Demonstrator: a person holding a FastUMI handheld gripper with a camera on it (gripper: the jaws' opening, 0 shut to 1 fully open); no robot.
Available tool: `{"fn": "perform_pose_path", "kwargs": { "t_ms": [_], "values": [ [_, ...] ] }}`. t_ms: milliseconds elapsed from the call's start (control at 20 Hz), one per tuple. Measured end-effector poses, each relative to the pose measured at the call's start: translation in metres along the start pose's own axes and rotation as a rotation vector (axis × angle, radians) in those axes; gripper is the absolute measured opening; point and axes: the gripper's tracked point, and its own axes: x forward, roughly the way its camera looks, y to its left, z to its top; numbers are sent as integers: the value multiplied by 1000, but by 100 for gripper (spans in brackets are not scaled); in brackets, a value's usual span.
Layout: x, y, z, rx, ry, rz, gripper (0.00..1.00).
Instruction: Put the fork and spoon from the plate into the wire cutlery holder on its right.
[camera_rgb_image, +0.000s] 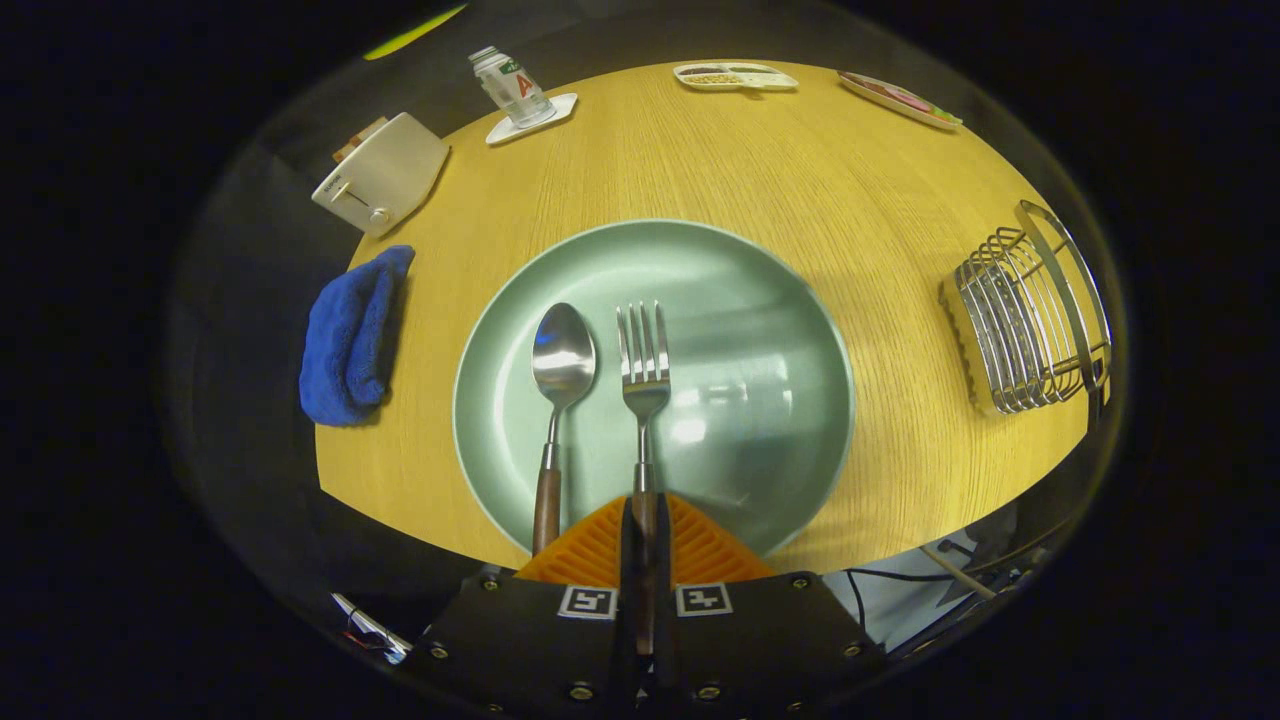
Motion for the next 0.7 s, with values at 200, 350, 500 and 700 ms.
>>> {"fn": "perform_pose_path", "kwargs": {
  "t_ms": [200,350,500,700],
  "values": [
    [-12,5,13,-1,-41,29,7],
    [-25,6,25,-4,-83,44,7],
    [-41,-3,39,11,-120,41,7],
    [-66,-28,59,31,-177,14,7]
  ]
}}
